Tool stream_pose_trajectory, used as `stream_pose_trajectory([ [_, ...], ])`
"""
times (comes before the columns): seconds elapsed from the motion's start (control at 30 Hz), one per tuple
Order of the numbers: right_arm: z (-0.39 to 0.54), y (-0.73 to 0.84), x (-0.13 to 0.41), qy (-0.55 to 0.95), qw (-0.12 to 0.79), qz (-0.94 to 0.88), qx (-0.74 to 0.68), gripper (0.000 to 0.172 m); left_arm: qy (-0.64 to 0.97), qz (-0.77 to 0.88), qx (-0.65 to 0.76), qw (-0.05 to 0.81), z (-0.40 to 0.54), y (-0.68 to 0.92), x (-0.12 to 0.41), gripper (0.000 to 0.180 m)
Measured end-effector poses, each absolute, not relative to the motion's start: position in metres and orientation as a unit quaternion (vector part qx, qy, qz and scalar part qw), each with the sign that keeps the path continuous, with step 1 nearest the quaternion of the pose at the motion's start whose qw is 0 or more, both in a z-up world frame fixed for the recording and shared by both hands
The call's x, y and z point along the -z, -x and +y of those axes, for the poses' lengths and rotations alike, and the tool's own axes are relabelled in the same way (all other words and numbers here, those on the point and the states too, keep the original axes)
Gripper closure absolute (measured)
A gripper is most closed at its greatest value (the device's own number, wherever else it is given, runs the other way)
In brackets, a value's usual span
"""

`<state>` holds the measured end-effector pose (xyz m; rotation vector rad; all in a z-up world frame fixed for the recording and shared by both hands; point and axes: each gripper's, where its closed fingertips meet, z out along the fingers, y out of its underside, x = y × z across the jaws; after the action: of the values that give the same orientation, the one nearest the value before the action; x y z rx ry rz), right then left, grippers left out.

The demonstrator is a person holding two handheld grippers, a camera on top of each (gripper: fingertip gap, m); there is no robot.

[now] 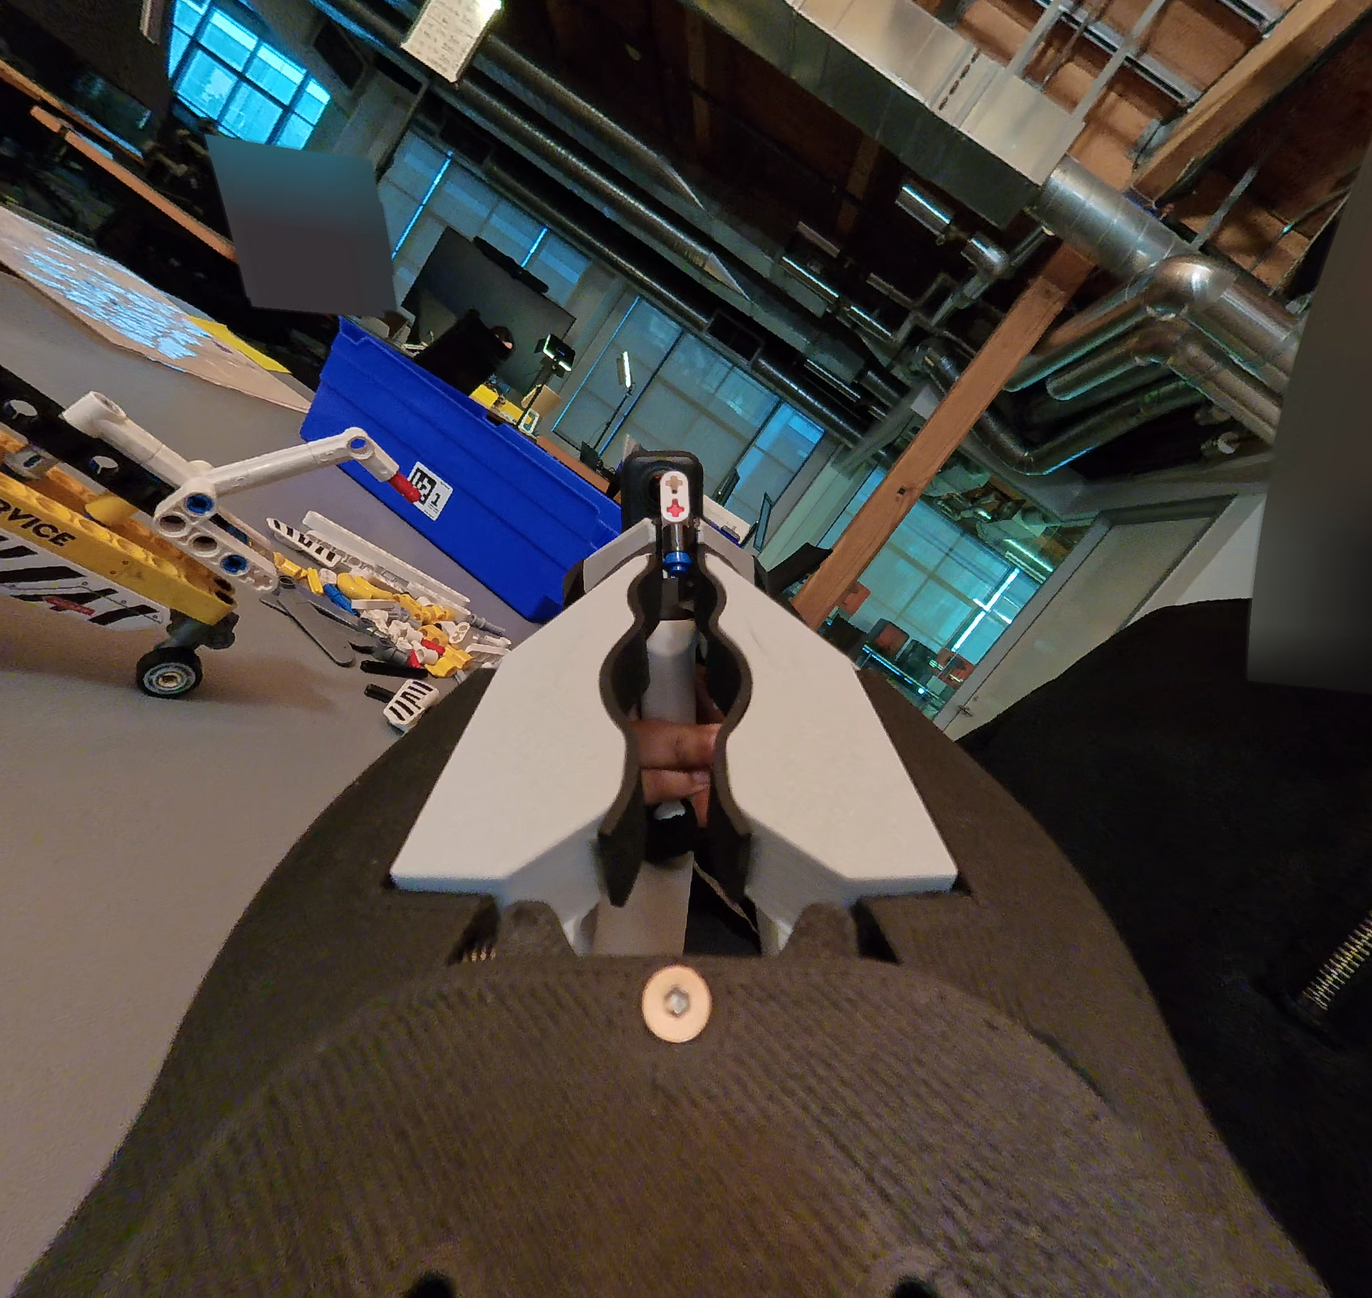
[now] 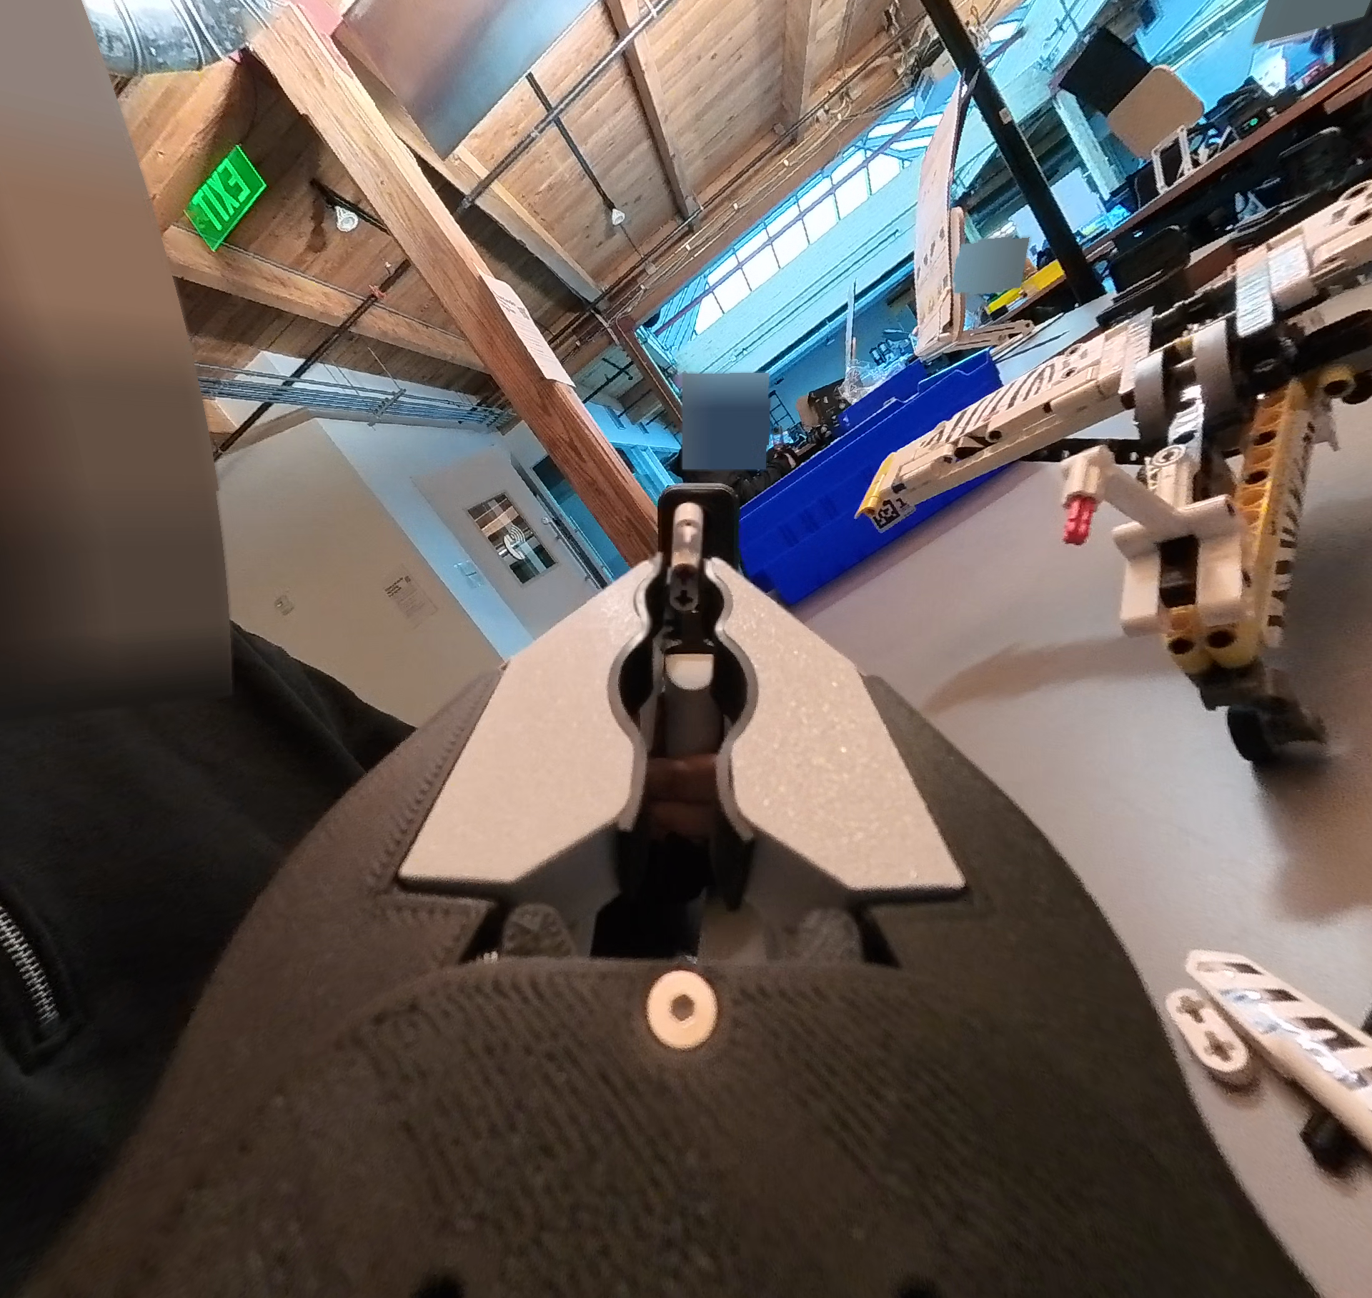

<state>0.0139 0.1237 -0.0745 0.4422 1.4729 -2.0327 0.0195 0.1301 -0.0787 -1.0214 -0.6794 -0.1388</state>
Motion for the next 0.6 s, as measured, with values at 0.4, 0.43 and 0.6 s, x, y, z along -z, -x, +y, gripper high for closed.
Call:
stream_pose_trajectory([
  [0.4, 0.121, -0.019, 0.076, -0.156, 0.281, 0.573, 0.754, 0.167, 0.491, -0.313, 0.059, 0.811, 0.134, -0.022, 0.079, 0.179],
  [0.43, 0.121, -0.018, 0.076, -0.158, 0.268, 0.58, 0.753, 0.167, 0.493, -0.314, 0.059, 0.809, 0.135, -0.022, 0.08, 0.178],
  [0.6, 0.149, 0.01, 0.056, -0.232, 0.28, 0.484, 0.796, 0.167, 0.512, -0.318, 0.046, 0.797, 0.138, -0.023, 0.083, 0.18],
])
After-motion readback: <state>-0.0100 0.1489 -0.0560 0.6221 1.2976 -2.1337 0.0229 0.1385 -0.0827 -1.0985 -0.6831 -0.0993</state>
